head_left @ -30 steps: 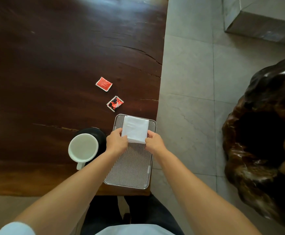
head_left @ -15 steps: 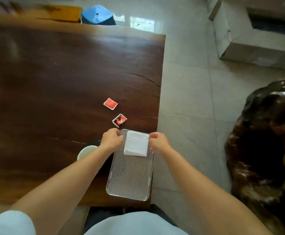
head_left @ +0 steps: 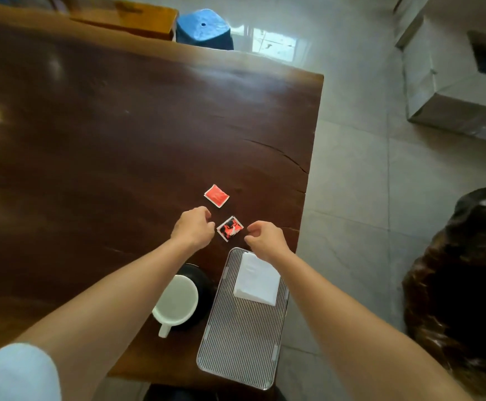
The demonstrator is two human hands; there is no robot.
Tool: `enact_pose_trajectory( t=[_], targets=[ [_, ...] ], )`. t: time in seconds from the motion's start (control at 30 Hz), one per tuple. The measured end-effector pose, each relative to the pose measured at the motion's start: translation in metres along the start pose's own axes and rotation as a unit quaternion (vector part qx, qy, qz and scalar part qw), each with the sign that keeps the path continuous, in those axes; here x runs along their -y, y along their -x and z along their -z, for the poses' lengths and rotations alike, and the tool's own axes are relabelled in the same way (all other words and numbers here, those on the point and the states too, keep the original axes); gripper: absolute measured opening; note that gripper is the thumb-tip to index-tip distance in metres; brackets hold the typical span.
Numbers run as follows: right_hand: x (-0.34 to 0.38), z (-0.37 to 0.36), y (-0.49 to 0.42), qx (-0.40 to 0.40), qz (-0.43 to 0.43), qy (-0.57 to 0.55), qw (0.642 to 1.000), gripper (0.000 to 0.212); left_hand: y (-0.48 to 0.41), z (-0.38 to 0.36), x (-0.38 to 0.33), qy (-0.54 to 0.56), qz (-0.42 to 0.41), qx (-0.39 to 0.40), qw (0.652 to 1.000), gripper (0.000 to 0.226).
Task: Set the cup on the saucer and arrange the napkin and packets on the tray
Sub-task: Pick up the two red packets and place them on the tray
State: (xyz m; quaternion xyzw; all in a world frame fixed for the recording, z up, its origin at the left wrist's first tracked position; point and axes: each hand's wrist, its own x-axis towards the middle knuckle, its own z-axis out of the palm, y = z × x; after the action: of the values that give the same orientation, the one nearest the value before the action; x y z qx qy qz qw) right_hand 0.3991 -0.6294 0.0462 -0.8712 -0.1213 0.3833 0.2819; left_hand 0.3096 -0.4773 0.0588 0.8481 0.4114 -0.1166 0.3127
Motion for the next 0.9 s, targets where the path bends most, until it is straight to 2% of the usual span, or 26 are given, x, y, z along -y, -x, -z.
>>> enact_pose_trajectory(
  t=[0.23, 0.33, 0.53, 0.73, 0.9],
  targets=[
    [0.019, -0.027, -0.054, -0.015, -0.003, 0.063, 0.998, 0.035, -0.067, -0.009, 0.008, -0.037, -0.006, 0.02, 0.999, 0.033],
    [0.021, -0.043, -0.073, -0.027, -0.012, 0.09, 0.996, 0.039, -0.097, -0.016, 0.009, -0.044, -0.016, -0.001, 0.999, 0.031],
    [0.016, -0.075, -0.085, -0.058, -0.004, 0.155, 0.986, 0.047, -0.137, -0.036, 0.015, -0.061, -0.015, 0.012, 0.998, 0.062],
    [0.019, -0.079, -0.09, -0.053, -0.024, 0.128, 0.99, 0.049, -0.14, -0.045, 0.016, -0.043, -0.008, -0.008, 0.999, 0.042],
    [0.018, -0.069, -0.092, -0.027, -0.034, 0.106, 0.993, 0.023, -0.134, -0.04, 0.009, -0.089, -0.058, 0.043, 0.993, 0.069]
  ],
)
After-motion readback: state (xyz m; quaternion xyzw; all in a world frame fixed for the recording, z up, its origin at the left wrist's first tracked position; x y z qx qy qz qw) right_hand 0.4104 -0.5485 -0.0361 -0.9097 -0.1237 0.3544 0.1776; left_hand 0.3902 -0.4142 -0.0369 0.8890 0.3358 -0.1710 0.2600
